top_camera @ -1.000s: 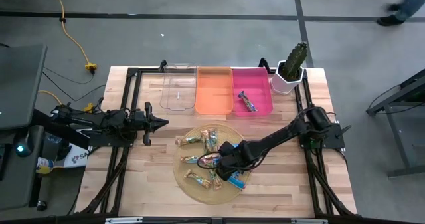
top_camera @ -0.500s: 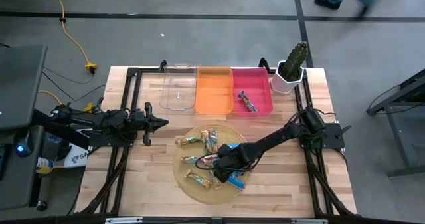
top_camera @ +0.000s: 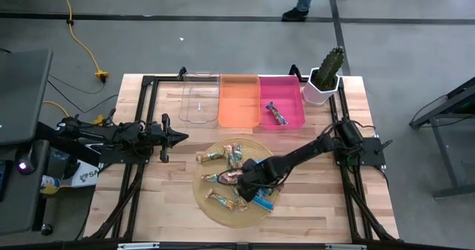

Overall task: Pick and place Granola Bars by type
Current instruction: Put the blue granola bar into the pink bin

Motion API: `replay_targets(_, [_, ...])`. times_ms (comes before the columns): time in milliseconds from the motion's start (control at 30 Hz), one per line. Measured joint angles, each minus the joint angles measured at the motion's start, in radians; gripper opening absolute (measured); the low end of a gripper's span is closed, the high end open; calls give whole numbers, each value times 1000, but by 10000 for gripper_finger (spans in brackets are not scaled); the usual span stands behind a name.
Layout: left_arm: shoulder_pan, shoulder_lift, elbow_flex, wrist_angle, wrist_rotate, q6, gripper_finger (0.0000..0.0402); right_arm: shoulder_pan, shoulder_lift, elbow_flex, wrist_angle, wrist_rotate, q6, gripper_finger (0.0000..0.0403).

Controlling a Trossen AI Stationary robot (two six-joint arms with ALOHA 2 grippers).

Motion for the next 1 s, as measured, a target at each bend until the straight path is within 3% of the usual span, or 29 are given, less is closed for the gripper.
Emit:
replay_targets(133, [0, 0, 0, 0, 0, 0, 1, -7, -1, 0, 6, -59, -14, 204])
replay_targets(467, [0, 0, 0, 0, 0, 0, 1, -11, -21, 0, 23, -58, -20, 204])
replay_targets(1000, [0, 0, 0, 0, 0, 0, 1, -29, -54, 2, -17, 58, -33, 207])
